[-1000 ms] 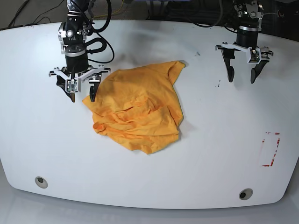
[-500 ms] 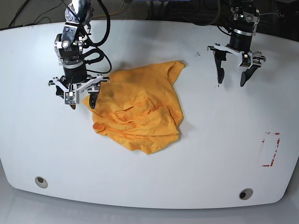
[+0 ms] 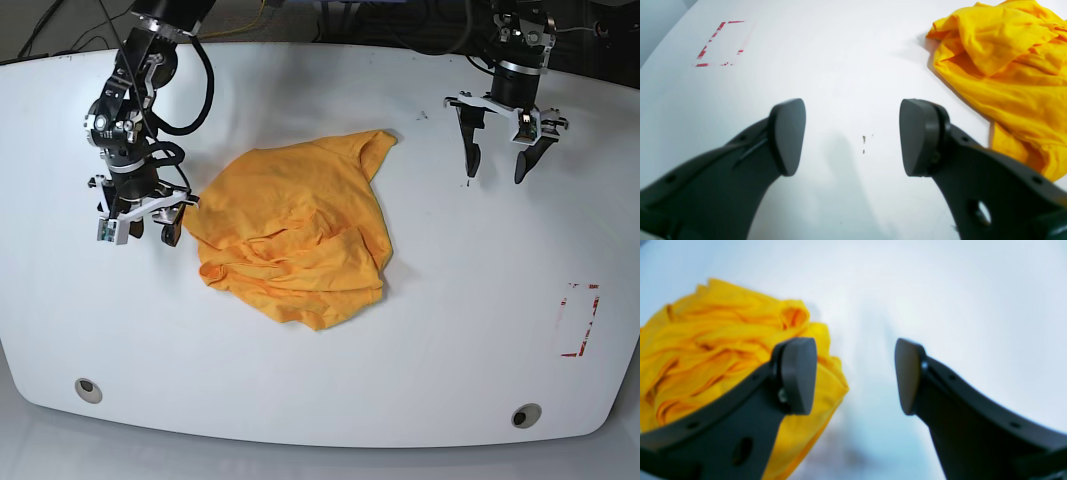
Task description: Layout the t-shirt on the table in an organized manner, then fold the t-shirt properly
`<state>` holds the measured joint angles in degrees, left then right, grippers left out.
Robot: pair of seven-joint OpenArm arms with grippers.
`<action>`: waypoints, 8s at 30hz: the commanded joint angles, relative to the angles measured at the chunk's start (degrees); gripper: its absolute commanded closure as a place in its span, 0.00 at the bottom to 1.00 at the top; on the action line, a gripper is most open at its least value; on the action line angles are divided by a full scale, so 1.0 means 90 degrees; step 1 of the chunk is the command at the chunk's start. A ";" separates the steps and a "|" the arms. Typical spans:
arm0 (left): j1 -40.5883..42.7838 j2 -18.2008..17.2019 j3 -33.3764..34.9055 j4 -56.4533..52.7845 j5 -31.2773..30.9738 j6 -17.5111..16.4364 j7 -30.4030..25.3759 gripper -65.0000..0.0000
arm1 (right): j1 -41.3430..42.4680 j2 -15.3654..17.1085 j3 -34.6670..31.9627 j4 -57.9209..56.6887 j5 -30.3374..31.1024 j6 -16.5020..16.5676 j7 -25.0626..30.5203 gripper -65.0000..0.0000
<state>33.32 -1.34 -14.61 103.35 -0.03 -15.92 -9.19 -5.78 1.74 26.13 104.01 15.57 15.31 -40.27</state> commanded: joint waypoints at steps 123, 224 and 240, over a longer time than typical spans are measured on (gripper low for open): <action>-0.3961 0.0428 0.2175 -0.2228 0.0311 0.0006 0.2579 0.14 | -0.0642 0.0847 -0.1502 0.0805 0.1693 0.0013 -0.0287 1.00; -0.1783 -0.0891 0.3015 -0.1193 -0.1535 0.0026 0.3361 0.96 | -0.0681 0.0837 -0.1482 0.0600 0.1693 0.0023 -0.0287 1.00; -0.1910 -0.0891 0.2791 0.0194 -0.1115 0.0016 0.3331 0.96 | -0.0554 0.0984 -0.1472 0.0874 0.1723 0.0023 -0.0268 1.00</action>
<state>16.80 -9.26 10.48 102.30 -9.54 -15.35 22.35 -11.88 10.04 12.64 109.86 30.24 15.05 -44.18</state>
